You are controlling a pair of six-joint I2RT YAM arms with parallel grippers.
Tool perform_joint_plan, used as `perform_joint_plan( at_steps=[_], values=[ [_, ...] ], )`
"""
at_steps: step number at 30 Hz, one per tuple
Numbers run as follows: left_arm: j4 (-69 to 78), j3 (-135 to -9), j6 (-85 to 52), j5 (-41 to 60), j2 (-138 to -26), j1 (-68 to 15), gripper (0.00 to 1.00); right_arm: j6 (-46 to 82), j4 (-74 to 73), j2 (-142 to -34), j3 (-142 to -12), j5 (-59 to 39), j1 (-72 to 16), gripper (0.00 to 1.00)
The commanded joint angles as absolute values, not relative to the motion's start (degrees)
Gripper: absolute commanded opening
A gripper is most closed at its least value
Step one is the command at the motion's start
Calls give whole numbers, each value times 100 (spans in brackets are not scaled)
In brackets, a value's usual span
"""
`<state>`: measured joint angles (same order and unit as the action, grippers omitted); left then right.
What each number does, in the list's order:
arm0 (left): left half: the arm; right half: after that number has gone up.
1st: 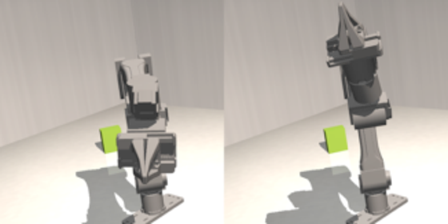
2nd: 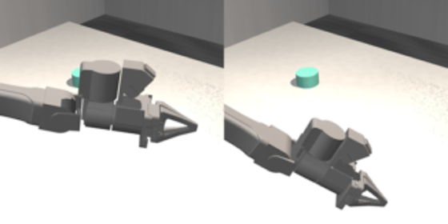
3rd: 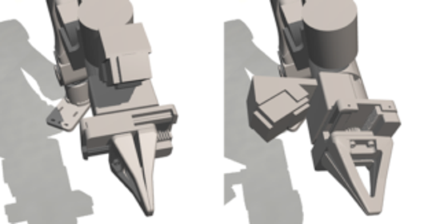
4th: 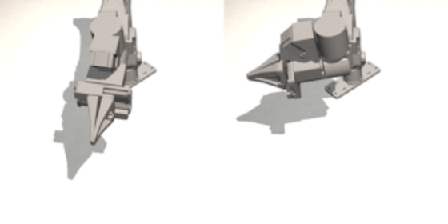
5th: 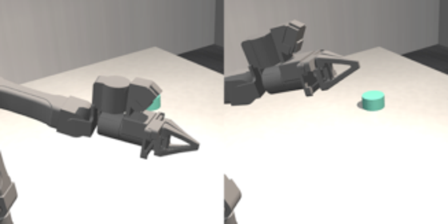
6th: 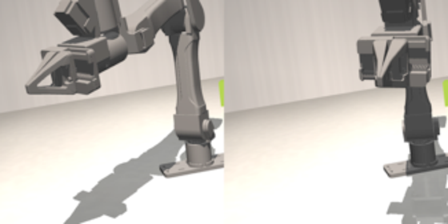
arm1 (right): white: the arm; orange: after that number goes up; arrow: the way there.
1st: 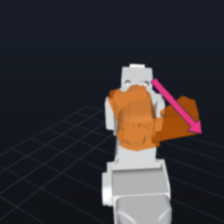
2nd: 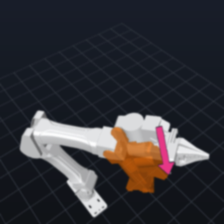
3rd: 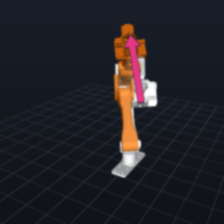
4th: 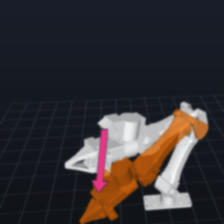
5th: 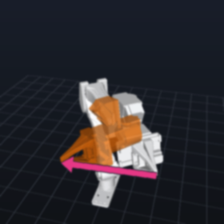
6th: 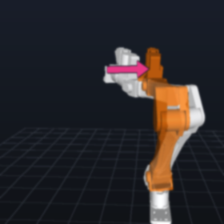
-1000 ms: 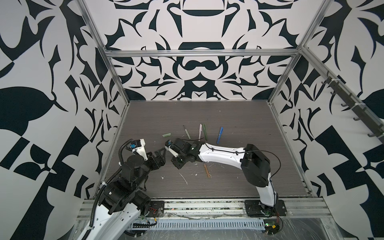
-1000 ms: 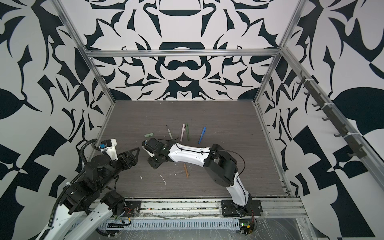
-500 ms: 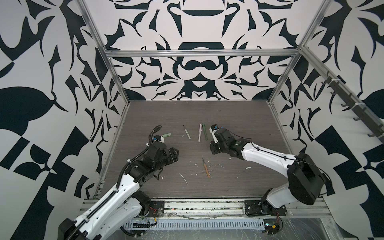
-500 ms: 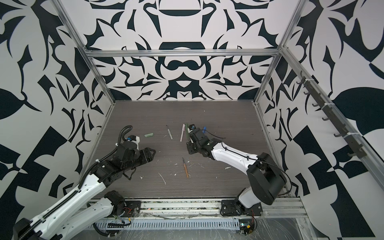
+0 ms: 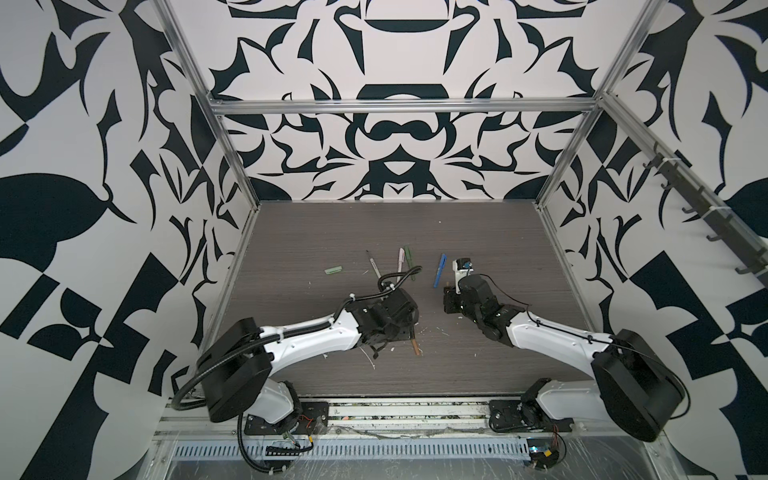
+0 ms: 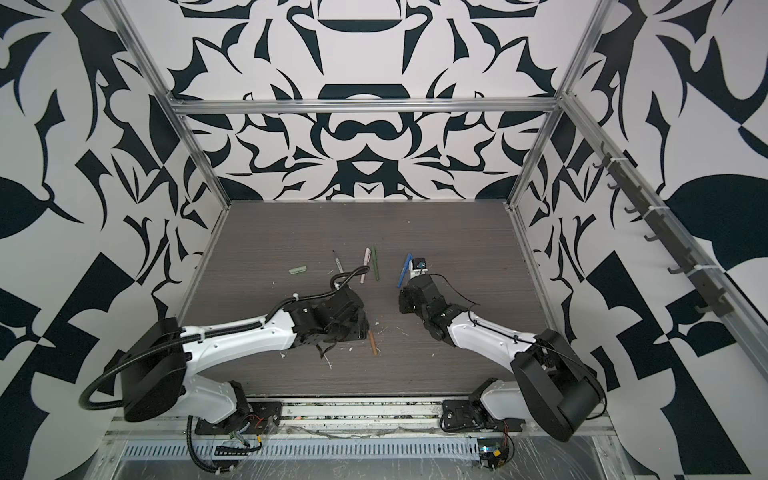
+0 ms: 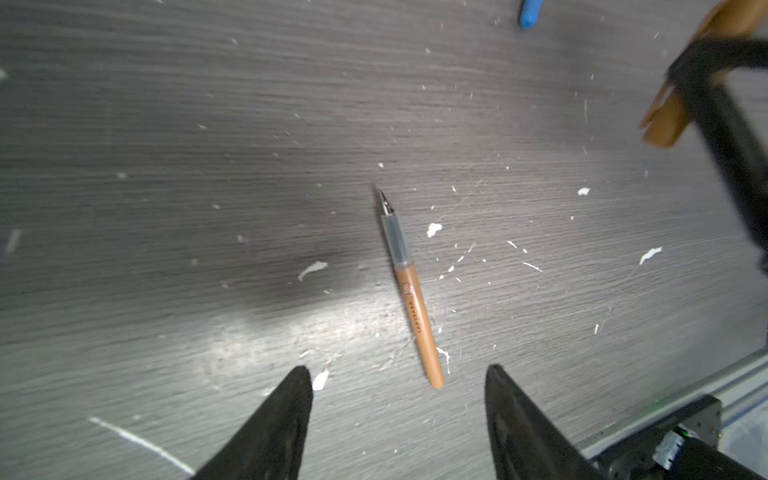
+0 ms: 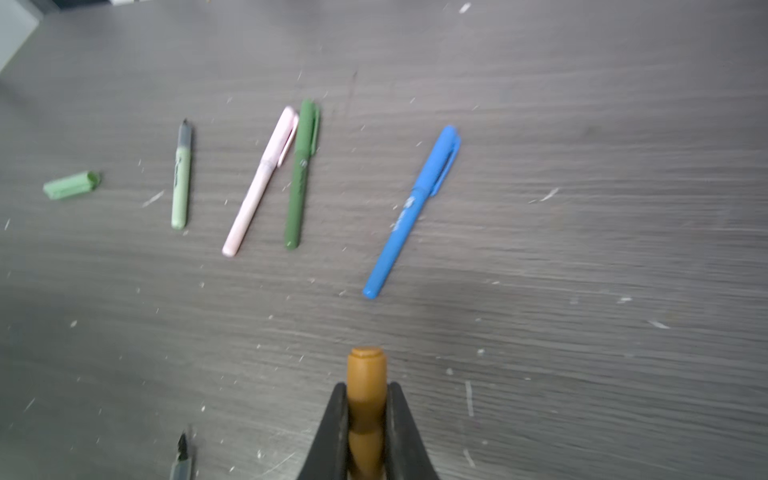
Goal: Insert the pens into the pen caps
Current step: 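Lift the orange-brown cap with the right gripper while the left grasps the orange-brown pen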
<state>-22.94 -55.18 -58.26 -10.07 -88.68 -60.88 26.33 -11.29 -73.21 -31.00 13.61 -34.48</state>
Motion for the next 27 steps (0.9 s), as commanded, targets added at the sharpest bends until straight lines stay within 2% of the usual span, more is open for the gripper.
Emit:
perform_joint_plan(
  at_steps=[1, 6, 10, 19, 27],
  values=[
    [-2786, -6150, -5995, -1170, -9440, -6258, 65, 2914, -1491, -6867, -2905, 2305, -3392, 6],
    [-3303, -6805, -5780, -1278, -10221, -6353, 63, 2949, -1472, -6385, -2673, 2542, -3342, 6],
    [-3927, -7152, -5681, -1584, -10367, -6367, 63, 2919, -1446, -6337, -2685, 2551, -3346, 6],
    [-3725, -7014, -5189, -910, -10546, -6483, 61, 2900, -1470, -6416, -2708, 2457, -3340, 6],
    [-3733, -6867, -5092, -1063, -10648, -6562, 57, 2918, -1486, -6472, -2716, 2400, -3342, 6]
  ],
)
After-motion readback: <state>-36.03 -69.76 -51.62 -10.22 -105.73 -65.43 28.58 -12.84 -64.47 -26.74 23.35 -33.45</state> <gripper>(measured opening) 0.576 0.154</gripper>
